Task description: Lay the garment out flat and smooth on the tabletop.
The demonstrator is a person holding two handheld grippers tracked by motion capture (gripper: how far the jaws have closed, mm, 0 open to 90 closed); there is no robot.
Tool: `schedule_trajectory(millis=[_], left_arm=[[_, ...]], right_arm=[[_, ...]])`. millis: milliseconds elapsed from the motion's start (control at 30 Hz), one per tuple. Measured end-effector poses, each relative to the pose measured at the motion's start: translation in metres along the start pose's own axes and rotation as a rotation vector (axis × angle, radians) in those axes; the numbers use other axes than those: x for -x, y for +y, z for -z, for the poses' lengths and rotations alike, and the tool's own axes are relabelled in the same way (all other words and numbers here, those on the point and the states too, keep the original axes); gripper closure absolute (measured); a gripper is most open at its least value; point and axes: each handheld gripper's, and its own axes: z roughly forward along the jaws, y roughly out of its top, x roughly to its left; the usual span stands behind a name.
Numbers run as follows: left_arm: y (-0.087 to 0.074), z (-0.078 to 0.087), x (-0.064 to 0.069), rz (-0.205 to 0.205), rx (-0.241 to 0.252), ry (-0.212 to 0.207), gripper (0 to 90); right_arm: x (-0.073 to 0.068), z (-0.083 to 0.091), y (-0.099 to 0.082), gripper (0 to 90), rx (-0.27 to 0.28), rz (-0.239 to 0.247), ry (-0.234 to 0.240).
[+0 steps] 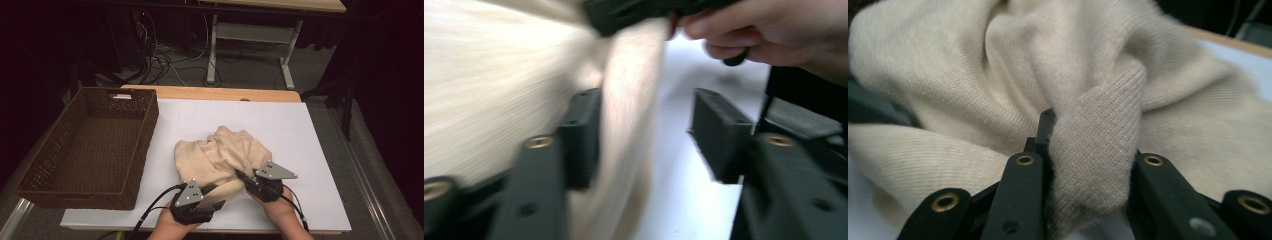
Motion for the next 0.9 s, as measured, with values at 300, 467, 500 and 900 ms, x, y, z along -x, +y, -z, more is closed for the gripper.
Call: schedule_trajectory(millis=[300,467,500,900], left_arm=[[0.007,0.005,-0.005,-0.010,0.043,0.032,19.1],[-0.003,-0.001,-0.024,0.046,-0.009,0.071,11.7],[-0.004,-0.003,-0.029,0.070,-0.010,0.074,10.3],[-0.012,-0.010,-0.051,0.137,-0.026,0.120,0.0]], right_arm=[[0.060,0.035,-0.019,75.5,0.005,-0.110,-0.162],[0.081,0.041,-0.032,75.2,-0.024,-0.143,-0.224],[0.085,0.041,-0.035,75.1,-0.030,-0.159,-0.230],[0.052,0.076,-0.003,37.8,0.098,-0.098,-0.223]])
